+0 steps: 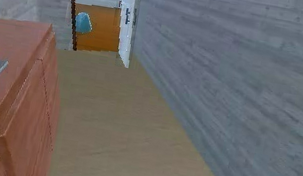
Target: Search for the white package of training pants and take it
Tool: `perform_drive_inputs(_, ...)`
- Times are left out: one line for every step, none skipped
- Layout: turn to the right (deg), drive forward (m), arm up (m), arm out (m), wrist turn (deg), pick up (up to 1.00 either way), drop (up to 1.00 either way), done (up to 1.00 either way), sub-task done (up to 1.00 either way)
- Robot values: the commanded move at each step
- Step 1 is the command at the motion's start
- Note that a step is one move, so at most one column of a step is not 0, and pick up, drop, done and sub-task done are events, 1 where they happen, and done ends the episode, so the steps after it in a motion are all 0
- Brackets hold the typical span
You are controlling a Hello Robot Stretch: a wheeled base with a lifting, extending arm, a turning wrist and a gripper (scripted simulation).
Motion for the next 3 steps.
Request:
perform_drive_inputs(0.0,0.6,0.0,0.0,0.0,0.0,0.0,0.0,0.0)
perform_drive_inputs(-18.0,0.0,0.0,0.0,0.0,0.0,0.0,0.0,0.0)
perform_drive_inputs(0.0,1.0,0.0,0.0,0.0,0.0,0.0,0.0,0.0)
